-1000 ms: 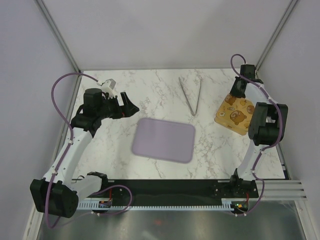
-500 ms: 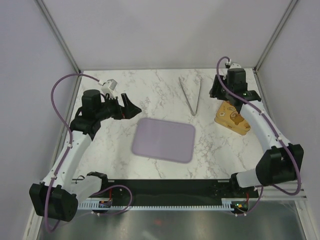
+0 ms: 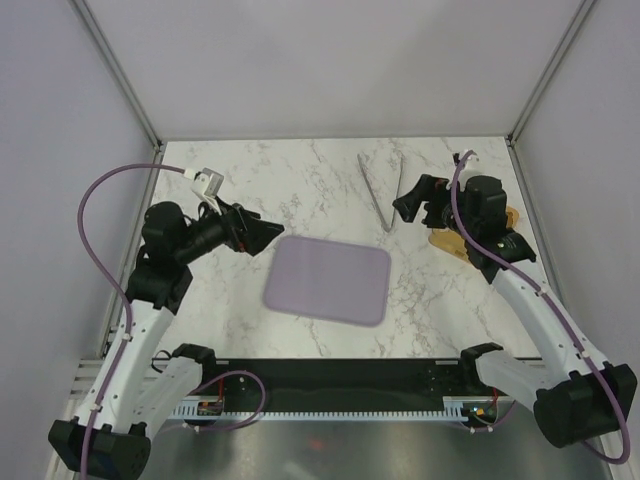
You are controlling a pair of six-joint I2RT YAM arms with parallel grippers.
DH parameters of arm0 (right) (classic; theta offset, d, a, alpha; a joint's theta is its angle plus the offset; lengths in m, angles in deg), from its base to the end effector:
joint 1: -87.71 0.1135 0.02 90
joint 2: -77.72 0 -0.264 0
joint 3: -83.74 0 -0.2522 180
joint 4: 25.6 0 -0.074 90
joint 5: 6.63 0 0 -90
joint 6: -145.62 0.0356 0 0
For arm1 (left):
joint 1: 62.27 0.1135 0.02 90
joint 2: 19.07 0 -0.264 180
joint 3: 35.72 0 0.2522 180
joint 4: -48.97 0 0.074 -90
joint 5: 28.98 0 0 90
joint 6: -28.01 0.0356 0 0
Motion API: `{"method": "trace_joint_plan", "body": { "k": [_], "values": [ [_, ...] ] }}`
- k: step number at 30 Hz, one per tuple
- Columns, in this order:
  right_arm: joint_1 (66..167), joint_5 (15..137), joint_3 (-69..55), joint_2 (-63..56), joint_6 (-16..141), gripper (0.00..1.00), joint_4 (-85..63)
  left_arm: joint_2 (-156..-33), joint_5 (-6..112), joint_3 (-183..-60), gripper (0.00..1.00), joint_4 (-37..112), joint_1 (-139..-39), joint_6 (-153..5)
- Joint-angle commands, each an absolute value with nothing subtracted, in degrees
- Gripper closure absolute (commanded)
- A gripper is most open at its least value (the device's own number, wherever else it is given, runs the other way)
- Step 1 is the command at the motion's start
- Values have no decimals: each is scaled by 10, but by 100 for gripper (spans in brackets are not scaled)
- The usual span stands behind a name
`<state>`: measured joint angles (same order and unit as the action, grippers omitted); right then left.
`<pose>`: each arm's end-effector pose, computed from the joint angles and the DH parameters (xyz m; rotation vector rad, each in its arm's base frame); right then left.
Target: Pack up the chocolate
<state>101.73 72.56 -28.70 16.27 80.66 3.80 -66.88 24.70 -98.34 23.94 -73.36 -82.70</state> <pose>0.2358 0.0658 0.3292 0.0687 2.0230 0.6247 0.1800 -0.0568 0.3554 0.3309 1.7816 -0.9514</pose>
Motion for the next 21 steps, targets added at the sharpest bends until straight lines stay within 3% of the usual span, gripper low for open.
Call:
{"method": "trace_joint_plan", "body": {
  "k": [1,21],
  "values": [
    [1017,708,-298,193,845,2,-9,-632,249,-974,0,280,-740,-812],
    [1017,699,-313,244,838,2,-16,-607,271,-994,0,238,-740,-799]
  ]
}}
